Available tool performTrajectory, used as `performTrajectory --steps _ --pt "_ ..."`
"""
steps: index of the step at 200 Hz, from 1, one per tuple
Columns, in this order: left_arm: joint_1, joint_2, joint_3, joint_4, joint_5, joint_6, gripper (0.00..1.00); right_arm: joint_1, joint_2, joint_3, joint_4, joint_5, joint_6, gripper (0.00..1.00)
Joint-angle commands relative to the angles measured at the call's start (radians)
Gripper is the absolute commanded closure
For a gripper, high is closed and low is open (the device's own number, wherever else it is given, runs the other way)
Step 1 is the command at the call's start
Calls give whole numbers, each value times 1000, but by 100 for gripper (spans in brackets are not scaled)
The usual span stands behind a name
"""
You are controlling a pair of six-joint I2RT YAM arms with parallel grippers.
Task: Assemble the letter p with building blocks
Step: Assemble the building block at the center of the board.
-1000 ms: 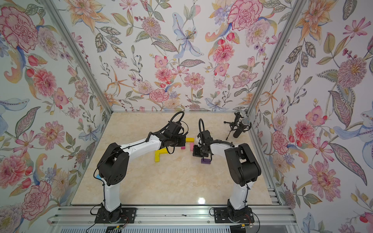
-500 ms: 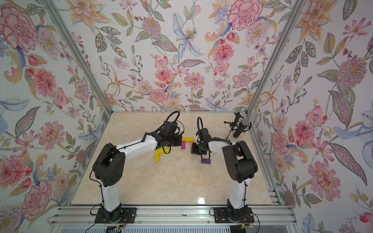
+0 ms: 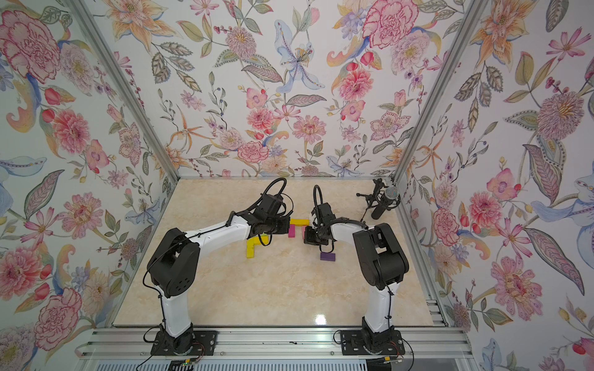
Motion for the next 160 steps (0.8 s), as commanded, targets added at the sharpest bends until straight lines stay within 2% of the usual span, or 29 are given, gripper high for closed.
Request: performTrajectory --steps 1,160 --pt "10 -13 -19 10 8 20 100 3 37 13 -41 22 13 100" --pt "10 -20 -43 15 14 31 100 24 36 29 -53 23 24 100"
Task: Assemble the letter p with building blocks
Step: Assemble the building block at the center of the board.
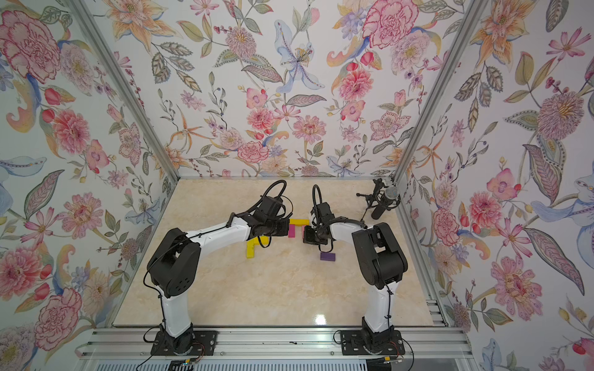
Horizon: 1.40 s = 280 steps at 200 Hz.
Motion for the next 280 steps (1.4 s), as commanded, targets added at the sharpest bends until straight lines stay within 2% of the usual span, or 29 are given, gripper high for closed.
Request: performTrajectory --steps 1,176,229,235,252,268,280 --pt "10 -20 -14 7 12 24 100 10 28 12 -45 19 15 100" --pt "11 -15 -16 4 22 32 100 14 40 24 -53 30 13 100" --pt "13 -24 -21 10 25 25 100 18 -103 -12 -68 34 -2 100" --pt "13 -28 -23 15 29 25 100 19 -131 -17 -77 43 -10 96" --pt "13 -39 -29 27 41 23 100 14 -208 -32 -123 85 -37 76" --pt "14 -38 -27 31 58 27 100 1 -264 -38 -189 141 -71 52" --pt "16 -30 -25 44 86 28 92 -15 -288 -36 -234 191 -94 37"
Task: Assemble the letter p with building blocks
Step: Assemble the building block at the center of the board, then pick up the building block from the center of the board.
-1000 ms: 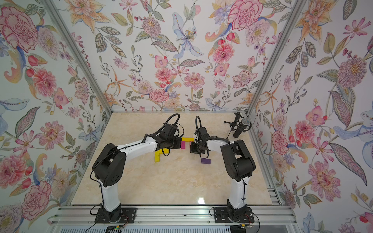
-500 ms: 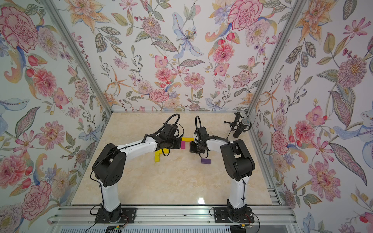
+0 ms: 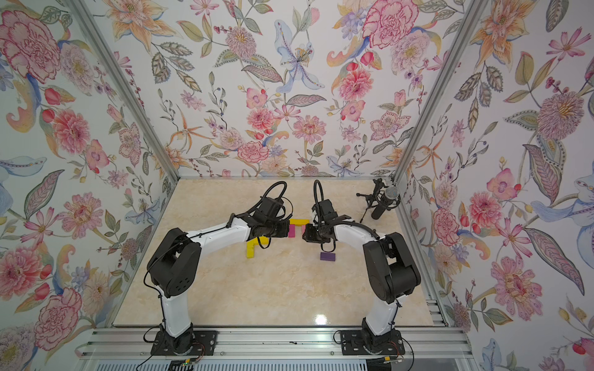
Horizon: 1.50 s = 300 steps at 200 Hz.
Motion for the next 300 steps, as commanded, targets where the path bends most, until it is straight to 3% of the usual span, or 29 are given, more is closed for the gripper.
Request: performTrajectory --steps 1,9,16,36,47,56,93,147,201,226,261,283,300 --pt "12 -29 -12 34 53 9 90 -24 -69 -10 -119 114 -60 36" --pt "11 -22 -11 46 81 8 65 -42 -78 -13 -135 132 -73 30" --pt "13 -17 -13 57 103 5 49 -59 -78 -13 -146 141 -83 28" --pt "11 -26 -23 80 132 -3 21 -104 -73 -14 -162 153 -104 22" --pt "13 -42 -31 82 129 -2 9 -118 -65 -13 -172 179 -114 2" --pt "13 -56 -35 79 123 4 1 -129 -57 -13 -176 186 -127 0" --pt "22 -107 -57 62 111 16 1 -143 -36 -15 -215 197 -155 0" --pt "43 -144 -81 61 127 38 4 -75 -190 -124 -273 298 -180 0" --pt "51 -156 -102 66 146 63 5 5 -324 -157 -292 251 -456 0" --pt "54 -190 -148 86 147 63 5 2 -319 -112 -323 306 -632 0" --pt "68 -255 -222 124 149 56 5 -22 -283 -84 -289 233 -850 4" --pt "84 -290 -252 129 165 61 5 -17 -290 -114 -256 232 -982 0" --pt "105 -337 -287 149 179 59 5 -33 -306 -162 -254 150 -1081 0"
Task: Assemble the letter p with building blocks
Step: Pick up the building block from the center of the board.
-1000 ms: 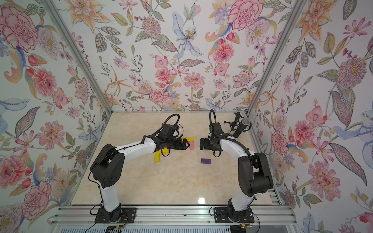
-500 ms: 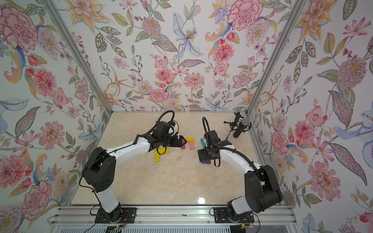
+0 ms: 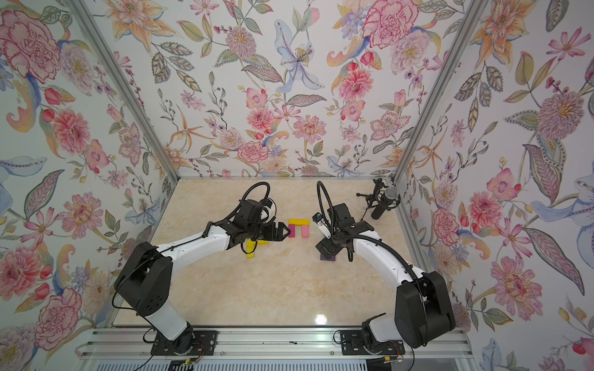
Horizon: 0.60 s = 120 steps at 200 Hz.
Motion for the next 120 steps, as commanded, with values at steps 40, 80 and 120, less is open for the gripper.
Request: performTrajectory --steps 40,80,120 --pt "70 -185 -100 100 70 14 4 10 72 -72 10 -75 -254 0" --pt "87 -244 -153 137 99 21 4 -10 148 -25 -2 -170 -257 2" --pt "111 -296 -205 144 117 25 4 -6 245 3 -29 -183 -260 11"
